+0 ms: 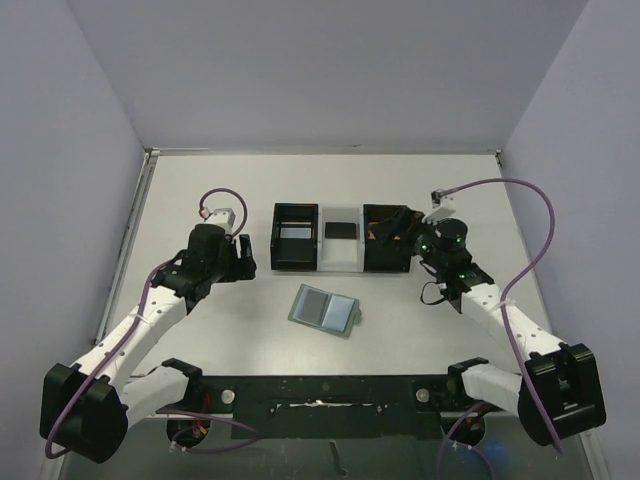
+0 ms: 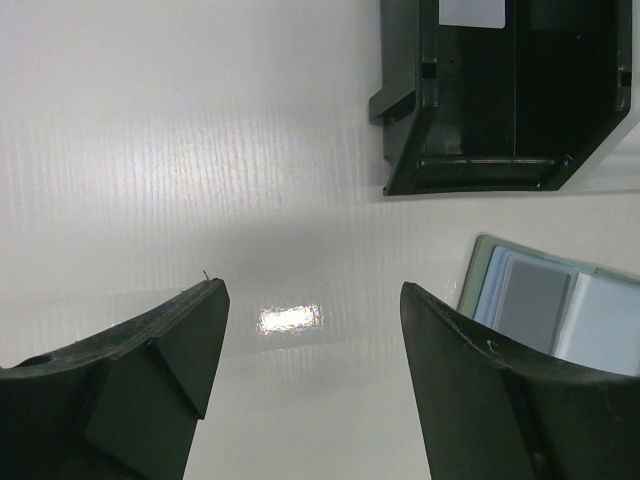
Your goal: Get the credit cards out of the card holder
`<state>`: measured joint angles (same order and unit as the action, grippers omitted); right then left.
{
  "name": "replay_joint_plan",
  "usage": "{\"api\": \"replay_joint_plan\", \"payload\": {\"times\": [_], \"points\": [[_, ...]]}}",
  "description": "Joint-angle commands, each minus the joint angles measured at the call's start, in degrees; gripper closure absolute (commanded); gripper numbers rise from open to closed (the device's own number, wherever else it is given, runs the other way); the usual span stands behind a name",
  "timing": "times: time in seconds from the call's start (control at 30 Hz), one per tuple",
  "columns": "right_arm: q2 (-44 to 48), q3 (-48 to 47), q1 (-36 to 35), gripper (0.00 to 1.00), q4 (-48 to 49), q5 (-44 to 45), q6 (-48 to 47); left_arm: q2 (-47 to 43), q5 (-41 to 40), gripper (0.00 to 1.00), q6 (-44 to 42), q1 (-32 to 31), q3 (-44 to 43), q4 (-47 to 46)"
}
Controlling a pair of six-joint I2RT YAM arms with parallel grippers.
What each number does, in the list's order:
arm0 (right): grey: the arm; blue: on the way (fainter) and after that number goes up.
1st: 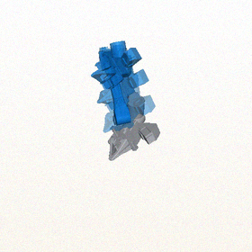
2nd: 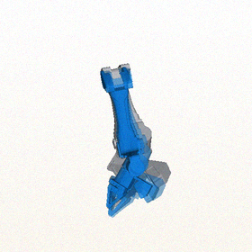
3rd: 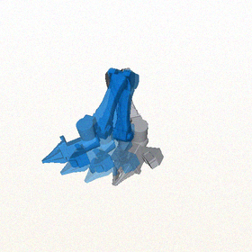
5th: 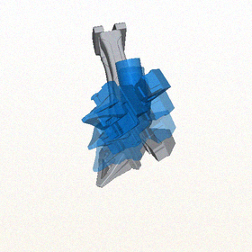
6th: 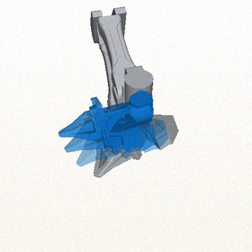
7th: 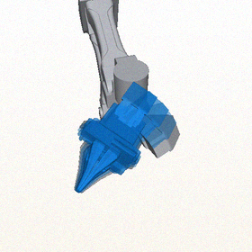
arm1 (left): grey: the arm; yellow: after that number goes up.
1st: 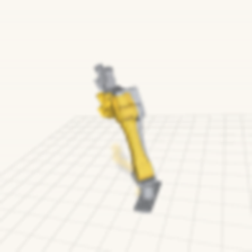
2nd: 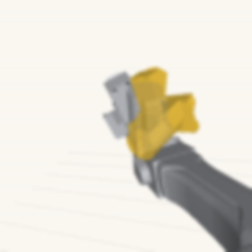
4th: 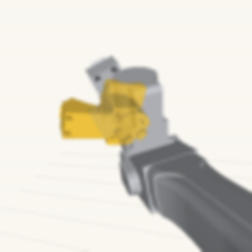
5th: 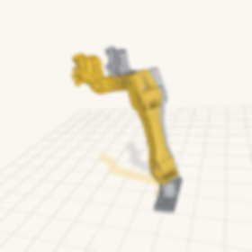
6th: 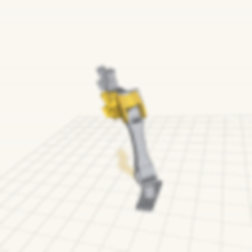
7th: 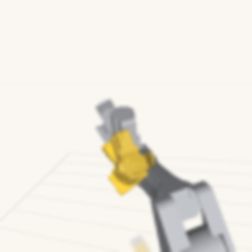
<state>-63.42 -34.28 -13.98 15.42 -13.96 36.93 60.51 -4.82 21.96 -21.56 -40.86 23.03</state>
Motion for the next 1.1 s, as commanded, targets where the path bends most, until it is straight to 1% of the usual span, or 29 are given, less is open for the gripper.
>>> {"api": "replay_joint_plan", "payload": {"times": [0.0,0.03,0.07,0.13,0.23,0.27,0.33,0.43,0.6,0.63,0.73,0.9,1.0,1.07], "points": [[0.42,-3.52,-13.38,0.01,-7.79,17.94,10.24,-0.11,-1.20,0.30,0.15,0.45,-0.96,-2.48],[0.05,-4.62,-17.44,0.01,-12.46,25.45,12.97,0.07,-1.10,0.30,0.19,0.39,-1.05,-2.43],[-1.02,-5.41,-20.30,0.03,-15.83,30.83,15.61,0.10,-1.24,0.30,0.27,0.43,-1.03,-2.30],[-2.97,-6.31,-25.64,0.04,-17.40,35.41,15.87,0.13,-1.65,0.30,0.28,0.47,-1.17,-2.17],[-5.90,-8.23,-37.06,0.05,-17.85,46.70,14.48,-0.27,-2.29,0.30,0.44,0.54,-1.22,-1.78],[-7.15,-9.12,-39.57,0.05,-18.15,49.16,14.05,-0.49,-2.66,0.30,0.55,0.55,-1.24,-1.76],[-10.33,-11.54,-42.64,0.06,-20.63,52.50,16.37,-0.78,-3.65,0.30,0.78,0.60,-1.17,-1.52],[-14.64,-14.57,-43.63,0.07,-25.14,52.77,20.63,-1.30,-4.61,0.30,1.11,0.73,-1.20,-1.24],[-18.76,-17.38,-44.87,0.08,-28.01,51.09,23.29,-1.48,-4.27,0.30,1.25,0.82,-1.07,-1.46],[-19.32,-17.46,-44.90,0.10,-28.62,50.71,24.86,-1.33,-4.12,0.30,1.17,0.81,-1.07,-1.56],[-20.41,-16.96,-44.87,0.19,-29.66,49.21,28.66,-0.91,-3.72,0.30,0.99,0.91,-1.26,-1.67],[-21.98,-16.15,-44.94,0.26,-27.66,44.33,29.83,-0.93,-3.71,0.30,0.98,0.91,-1.24,-1.41],[-24.23,-17.02,-45.12,0.38,-27.96,43.16,31.29,-0.89,-3.77,0.30,0.98,0.97,-1.16,-1.39],[-25.97,-18.25,-45.24,0.42,-29.34,43.43,32.61,-0.74,-3.64,0.30,0.94,1.00,-1.22,-1.40]]}}
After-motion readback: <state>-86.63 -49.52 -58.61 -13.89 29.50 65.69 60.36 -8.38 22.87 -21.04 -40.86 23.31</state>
